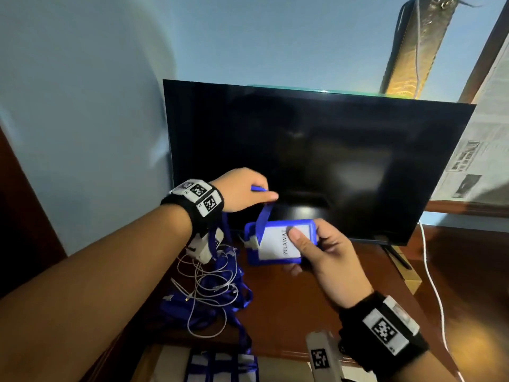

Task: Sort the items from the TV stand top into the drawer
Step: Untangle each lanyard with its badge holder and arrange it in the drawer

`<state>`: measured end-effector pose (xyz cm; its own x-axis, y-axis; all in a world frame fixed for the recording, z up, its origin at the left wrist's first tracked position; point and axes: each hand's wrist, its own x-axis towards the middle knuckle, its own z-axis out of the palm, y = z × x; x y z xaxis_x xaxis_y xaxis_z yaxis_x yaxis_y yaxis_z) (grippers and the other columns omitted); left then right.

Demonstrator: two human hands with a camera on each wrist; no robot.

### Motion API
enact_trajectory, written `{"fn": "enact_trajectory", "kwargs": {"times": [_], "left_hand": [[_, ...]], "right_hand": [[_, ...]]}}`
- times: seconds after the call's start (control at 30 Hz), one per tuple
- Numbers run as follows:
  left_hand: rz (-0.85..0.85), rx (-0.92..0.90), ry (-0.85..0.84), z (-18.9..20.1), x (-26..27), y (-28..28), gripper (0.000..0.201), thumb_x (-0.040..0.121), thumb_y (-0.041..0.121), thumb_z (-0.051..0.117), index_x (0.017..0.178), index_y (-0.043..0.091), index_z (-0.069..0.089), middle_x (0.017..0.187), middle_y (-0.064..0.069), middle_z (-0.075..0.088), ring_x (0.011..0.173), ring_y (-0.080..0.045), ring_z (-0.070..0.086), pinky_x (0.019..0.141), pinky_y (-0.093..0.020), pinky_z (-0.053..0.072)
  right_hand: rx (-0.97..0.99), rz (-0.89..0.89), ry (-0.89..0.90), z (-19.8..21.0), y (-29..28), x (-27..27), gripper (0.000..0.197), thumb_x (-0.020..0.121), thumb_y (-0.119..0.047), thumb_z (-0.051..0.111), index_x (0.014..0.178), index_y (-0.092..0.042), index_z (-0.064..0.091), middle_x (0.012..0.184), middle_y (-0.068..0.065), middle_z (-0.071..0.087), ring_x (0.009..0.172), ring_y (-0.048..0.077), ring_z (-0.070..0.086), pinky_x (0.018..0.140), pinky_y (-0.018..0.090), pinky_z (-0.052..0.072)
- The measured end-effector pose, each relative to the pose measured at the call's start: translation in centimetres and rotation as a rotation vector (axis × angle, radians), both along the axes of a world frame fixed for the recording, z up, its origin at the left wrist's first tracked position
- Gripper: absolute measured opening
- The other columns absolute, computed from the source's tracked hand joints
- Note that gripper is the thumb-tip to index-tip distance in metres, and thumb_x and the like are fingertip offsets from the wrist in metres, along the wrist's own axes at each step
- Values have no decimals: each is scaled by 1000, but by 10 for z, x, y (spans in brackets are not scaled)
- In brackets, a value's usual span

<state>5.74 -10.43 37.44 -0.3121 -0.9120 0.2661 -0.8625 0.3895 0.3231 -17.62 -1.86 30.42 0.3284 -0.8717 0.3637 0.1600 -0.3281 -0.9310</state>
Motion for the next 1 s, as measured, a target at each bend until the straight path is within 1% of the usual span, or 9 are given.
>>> {"fn": "enact_trajectory", "kwargs": {"times": [0.1,0.2,0.3,0.47,0.57,0.7,0.83,0.9,1.0], "left_hand": [[38,174,246,-46,12,-4,33,87,56,70,78,25,73,77,-5,73,66,-9,58,67,-35,48],[57,210,515,-85,-1,16,34,84,58,60,73,28,72,58,1,55,58,-15,44,57,-37,36],[63,199,565,-111,-29,48,37,104,33,55,70,23,68,50,9,41,50,-11,38,53,-30,32],[21,185,599,-135,-67,101,42,108,43,45,77,22,66,51,10,40,47,-7,38,52,-32,34],[-84,154,479,-121,-77,128,39,107,50,43,87,26,66,58,10,50,52,-6,46,54,-28,41],[-196,-136,166,-79,-76,143,37,107,49,42,89,22,61,76,8,54,69,-9,53,67,-34,47],[-134,-334,106,-18,-60,132,33,104,43,49,83,22,62,77,5,54,71,-11,52,68,-33,43],[-62,-352,59,10,-47,112,31,103,46,50,81,25,59,77,7,53,71,-12,53,69,-33,44],[29,-311,36,30,-27,70,28,101,47,57,82,26,62,73,13,53,74,-11,53,72,-31,42]], "right_hand": [[-30,-13,-96,18,0,-13,22,98,-13,61,107,7,60,85,30,72,59,38,67,51,35,56],[0,-40,-196,25,-11,-22,19,98,-14,62,105,2,56,93,32,72,62,38,69,51,34,58],[91,-63,-296,24,-22,-24,12,97,-11,64,101,-4,55,97,29,72,67,33,73,55,34,61],[143,-141,-369,6,-43,-21,14,95,-6,67,93,-12,55,103,22,72,100,45,72,82,53,61],[73,-304,-234,-3,-51,-22,16,95,-9,71,95,-10,55,100,23,73,92,44,74,78,53,62],[-80,-408,61,-27,-60,-24,15,94,-14,74,92,-10,60,83,15,76,80,35,76,72,55,61],[-129,-306,308,-48,-55,-25,8,94,-18,75,93,-18,67,76,7,73,66,25,68,61,50,57],[-109,-197,339,-48,-44,-20,5,93,-16,74,97,-18,71,82,7,73,64,14,65,56,37,57],[-93,-55,286,-42,-29,-14,5,90,-13,76,94,-14,74,83,10,74,67,11,65,56,33,56]]}}
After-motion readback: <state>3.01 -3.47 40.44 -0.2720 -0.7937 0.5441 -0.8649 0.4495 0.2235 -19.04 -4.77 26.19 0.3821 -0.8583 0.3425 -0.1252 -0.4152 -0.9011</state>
